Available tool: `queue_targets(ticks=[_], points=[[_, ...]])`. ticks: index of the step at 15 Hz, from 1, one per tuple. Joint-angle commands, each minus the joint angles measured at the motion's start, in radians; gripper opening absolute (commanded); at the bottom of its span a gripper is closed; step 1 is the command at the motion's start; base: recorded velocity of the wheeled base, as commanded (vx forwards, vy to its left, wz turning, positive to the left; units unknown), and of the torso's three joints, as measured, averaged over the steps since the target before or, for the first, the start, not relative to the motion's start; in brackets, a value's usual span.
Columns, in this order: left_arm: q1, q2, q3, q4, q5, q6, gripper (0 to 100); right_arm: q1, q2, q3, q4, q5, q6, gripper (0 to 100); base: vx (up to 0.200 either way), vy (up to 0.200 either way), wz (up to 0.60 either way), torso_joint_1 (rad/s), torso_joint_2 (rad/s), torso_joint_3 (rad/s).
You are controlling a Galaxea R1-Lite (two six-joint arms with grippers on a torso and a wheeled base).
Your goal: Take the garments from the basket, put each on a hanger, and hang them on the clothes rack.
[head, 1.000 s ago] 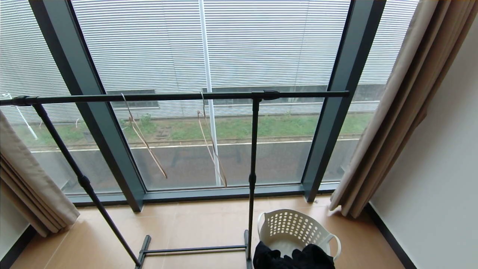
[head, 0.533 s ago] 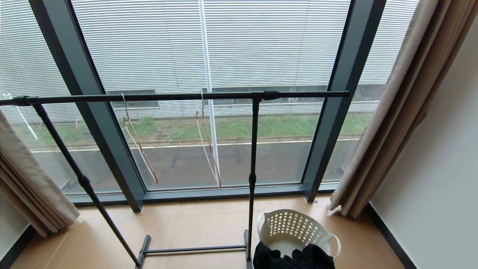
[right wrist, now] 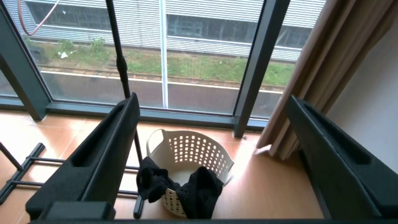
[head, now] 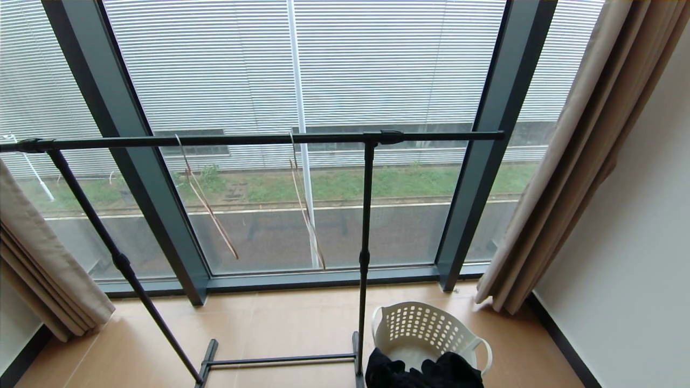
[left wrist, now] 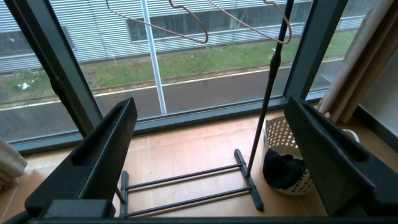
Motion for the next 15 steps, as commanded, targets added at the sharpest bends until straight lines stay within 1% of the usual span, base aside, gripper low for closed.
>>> queue_targets(ticks=[1, 6, 15], points=[[0.0, 0.001, 0.0, 0.0, 0.0, -0.001, 100, 0.001, 0.003, 0.0, 0.0, 0.0, 0.0, 100, 0.0, 0.0, 0.0, 0.0, 0.0, 0.0], [0.005, 0.003, 0.0, 0.0, 0.014, -0.007, 100, 0.001, 0.003, 0.001, 0.001, -0.036, -0.002, 100, 0.0, 0.0, 0.0, 0.0, 0.0, 0.0], [0.005, 0.001, 0.0, -0.002, 0.023, -0.012, 100, 0.001, 0.003, 0.001, 0.0, -0.029, -0.005, 100, 0.0, 0.0, 0.0, 0.0, 0.0, 0.0]])
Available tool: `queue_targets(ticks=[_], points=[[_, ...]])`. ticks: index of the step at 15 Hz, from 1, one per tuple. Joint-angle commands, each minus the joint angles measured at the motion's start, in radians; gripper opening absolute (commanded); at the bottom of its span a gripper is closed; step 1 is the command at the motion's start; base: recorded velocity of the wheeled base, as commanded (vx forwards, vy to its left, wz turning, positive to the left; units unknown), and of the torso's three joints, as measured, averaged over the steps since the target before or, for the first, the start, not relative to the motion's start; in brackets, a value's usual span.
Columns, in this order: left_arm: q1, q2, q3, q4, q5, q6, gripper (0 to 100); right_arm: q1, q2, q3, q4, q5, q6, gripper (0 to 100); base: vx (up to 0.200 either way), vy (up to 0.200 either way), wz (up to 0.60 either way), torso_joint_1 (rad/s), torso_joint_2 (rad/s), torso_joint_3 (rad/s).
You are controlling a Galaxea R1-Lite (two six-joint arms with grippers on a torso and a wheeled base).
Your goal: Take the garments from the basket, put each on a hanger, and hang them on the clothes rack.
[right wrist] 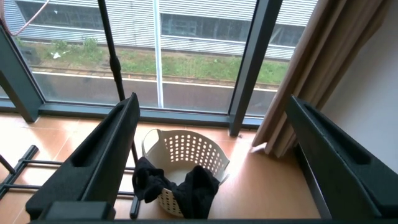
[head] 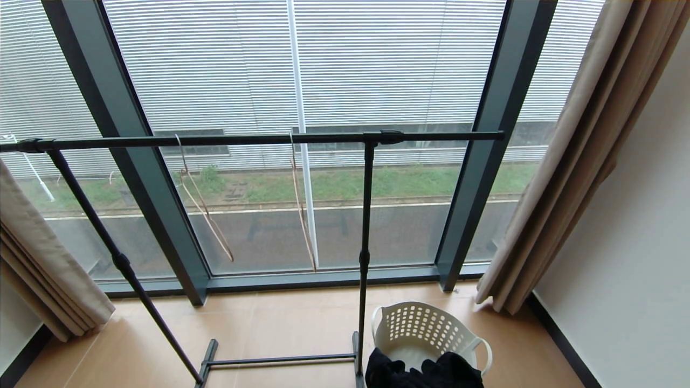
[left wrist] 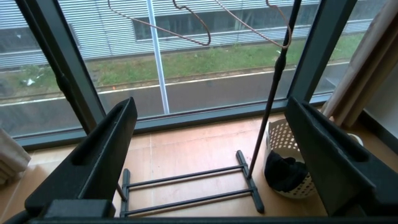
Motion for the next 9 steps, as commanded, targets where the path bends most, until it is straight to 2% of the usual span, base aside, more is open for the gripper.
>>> queue_targets(ticks=[1, 4, 9], points=[[0.0, 0.0, 0.0, 0.0, 0.0, 0.0, 100, 0.0, 0.002, 0.0, 0.0, 0.0, -0.001, 100, 0.0, 0.0, 0.0, 0.0, 0.0, 0.0], [0.0, 0.0, 0.0, 0.0, 0.0, 0.001, 100, 0.0, 0.002, 0.0, 0.0, 0.002, 0.001, 100, 0.0, 0.0, 0.0, -0.025, 0.06, 0.037], [-0.001, 0.0, -0.001, 0.003, -0.017, 0.006, 100, 0.0, 0.001, 0.0, -0.004, -0.001, 0.008, 100, 0.0, 0.0, 0.0, -0.143, 0.34, 0.181]])
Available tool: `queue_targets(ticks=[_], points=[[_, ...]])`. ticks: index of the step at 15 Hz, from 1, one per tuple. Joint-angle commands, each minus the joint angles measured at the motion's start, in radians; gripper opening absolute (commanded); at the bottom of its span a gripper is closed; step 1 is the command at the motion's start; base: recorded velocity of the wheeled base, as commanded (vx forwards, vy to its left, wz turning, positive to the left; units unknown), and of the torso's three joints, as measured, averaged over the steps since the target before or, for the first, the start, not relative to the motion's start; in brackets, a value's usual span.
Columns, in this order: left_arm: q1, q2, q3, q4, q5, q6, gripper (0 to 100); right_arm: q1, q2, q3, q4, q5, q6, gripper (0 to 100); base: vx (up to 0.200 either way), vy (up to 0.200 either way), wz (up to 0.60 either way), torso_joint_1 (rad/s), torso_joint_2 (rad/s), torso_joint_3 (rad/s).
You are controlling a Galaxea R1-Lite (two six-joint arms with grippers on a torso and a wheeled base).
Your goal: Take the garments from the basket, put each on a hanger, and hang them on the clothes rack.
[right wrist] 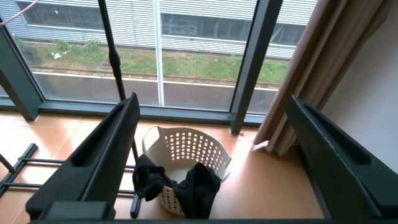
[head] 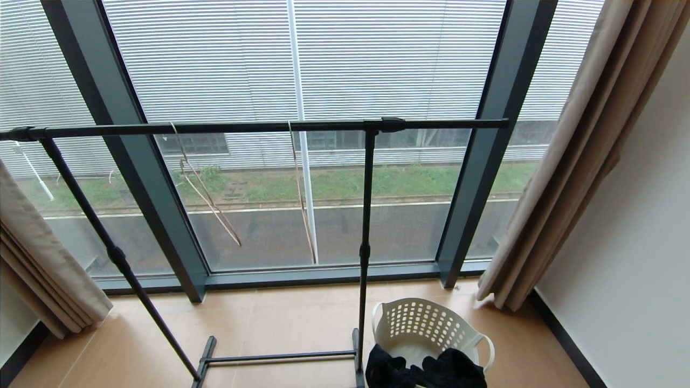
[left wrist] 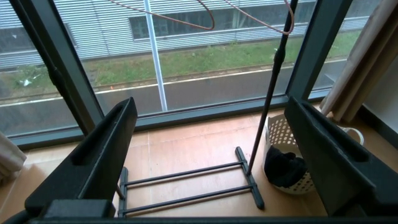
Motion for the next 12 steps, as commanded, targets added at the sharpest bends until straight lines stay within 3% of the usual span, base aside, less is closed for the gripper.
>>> queue_targets(ticks=[1, 12], points=[[-0.001, 0.0, -0.001, 0.0, 0.001, -0.002, 100, 0.0, 0.001, 0.001, -0.002, -0.001, 0.003, 100, 0.0, 0.0, 0.0, -0.139, 0.35, 0.188], [-0.001, 0.0, -0.003, 0.0, 0.001, -0.004, 100, 0.0, 0.001, 0.0, 0.002, 0.003, 0.003, 100, 0.0, 0.0, 0.0, -0.178, 0.43, 0.238]])
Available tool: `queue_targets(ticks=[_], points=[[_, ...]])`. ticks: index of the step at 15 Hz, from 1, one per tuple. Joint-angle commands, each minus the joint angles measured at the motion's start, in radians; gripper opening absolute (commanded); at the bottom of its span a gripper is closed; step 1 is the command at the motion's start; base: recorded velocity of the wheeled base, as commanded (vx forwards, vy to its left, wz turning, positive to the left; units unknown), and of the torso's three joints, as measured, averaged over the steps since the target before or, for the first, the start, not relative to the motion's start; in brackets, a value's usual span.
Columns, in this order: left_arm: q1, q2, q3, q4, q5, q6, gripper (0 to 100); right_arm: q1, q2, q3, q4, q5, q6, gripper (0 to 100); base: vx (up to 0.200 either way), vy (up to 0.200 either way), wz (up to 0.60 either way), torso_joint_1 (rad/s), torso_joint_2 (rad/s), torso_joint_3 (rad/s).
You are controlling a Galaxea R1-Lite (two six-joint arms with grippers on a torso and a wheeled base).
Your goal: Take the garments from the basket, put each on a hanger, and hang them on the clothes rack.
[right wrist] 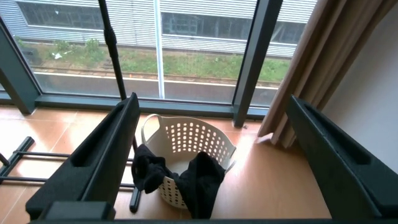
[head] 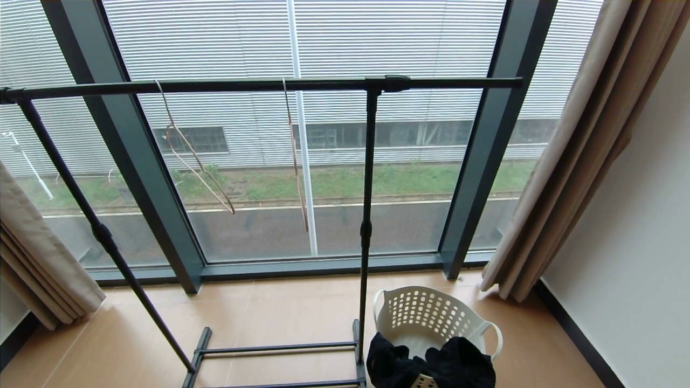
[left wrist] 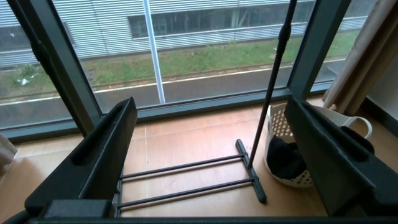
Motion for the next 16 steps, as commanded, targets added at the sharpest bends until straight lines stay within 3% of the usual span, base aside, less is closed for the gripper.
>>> queue_targets(ticks=[1, 16], points=[[0.0, 0.0, 0.0, 0.001, 0.0, 0.0, 100, 0.0, 0.001, 0.0, 0.0, 0.001, -0.001, 100, 0.0, 0.0, 0.0, -0.222, 0.57, 0.339], [0.001, 0.0, 0.0, 0.001, 0.002, 0.0, 100, 0.0, 0.001, 0.0, 0.0, 0.001, 0.002, 100, 0.0, 0.0, 0.0, -0.178, 0.51, 0.327]])
